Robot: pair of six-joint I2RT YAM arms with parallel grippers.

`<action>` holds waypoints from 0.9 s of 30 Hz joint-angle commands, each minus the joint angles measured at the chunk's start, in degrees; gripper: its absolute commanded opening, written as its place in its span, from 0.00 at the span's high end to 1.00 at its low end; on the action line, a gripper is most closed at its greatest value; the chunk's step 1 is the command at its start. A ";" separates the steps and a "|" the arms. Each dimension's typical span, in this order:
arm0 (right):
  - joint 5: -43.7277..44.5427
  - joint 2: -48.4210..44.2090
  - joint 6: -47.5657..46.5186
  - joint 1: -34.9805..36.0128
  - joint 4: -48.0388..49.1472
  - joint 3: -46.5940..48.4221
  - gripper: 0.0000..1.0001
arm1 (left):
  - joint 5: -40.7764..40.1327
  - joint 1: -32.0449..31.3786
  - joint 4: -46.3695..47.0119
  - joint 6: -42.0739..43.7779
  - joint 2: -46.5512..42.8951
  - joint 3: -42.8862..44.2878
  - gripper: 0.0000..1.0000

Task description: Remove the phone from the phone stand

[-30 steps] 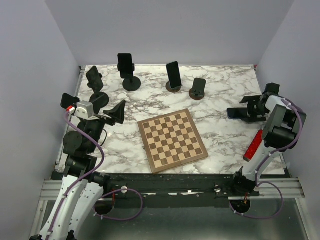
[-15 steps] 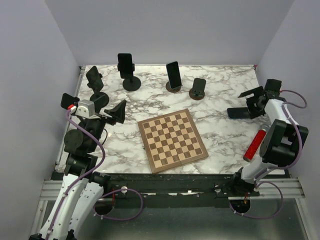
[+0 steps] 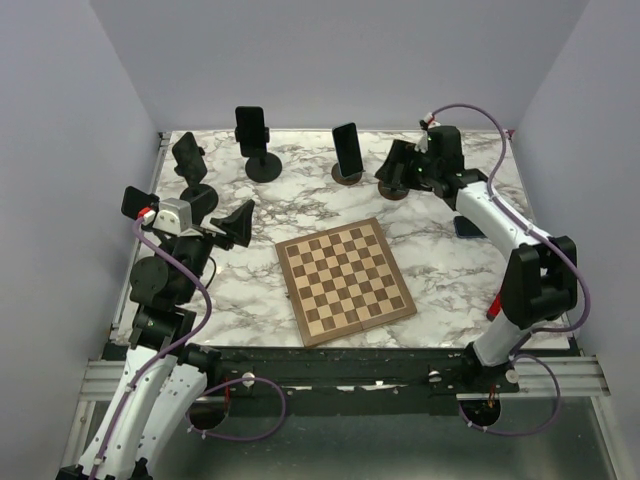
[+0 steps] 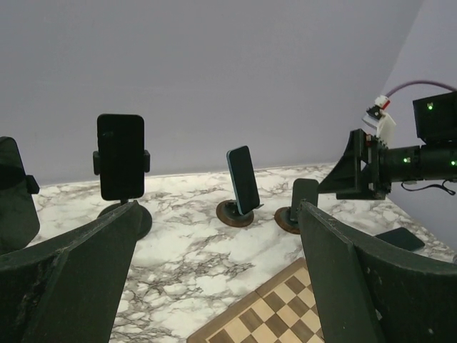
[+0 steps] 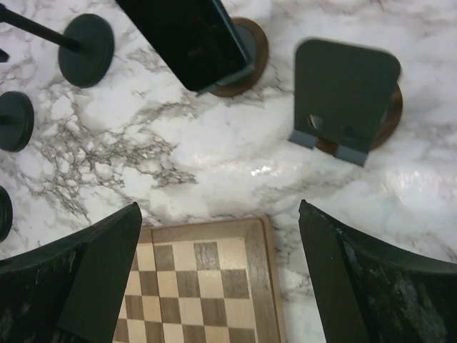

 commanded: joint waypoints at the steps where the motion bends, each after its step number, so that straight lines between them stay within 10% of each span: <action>1: -0.31 4.51 -10.65 3.45 1.67 7.11 0.02 | 0.27 -0.18 -0.77 0.70 0.17 1.32 0.01; 27: 3.44 37.90 -25.75 10.04 -9.71 48.03 0.00 | -0.35 -0.27 -1.08 1.40 1.49 1.40 0.01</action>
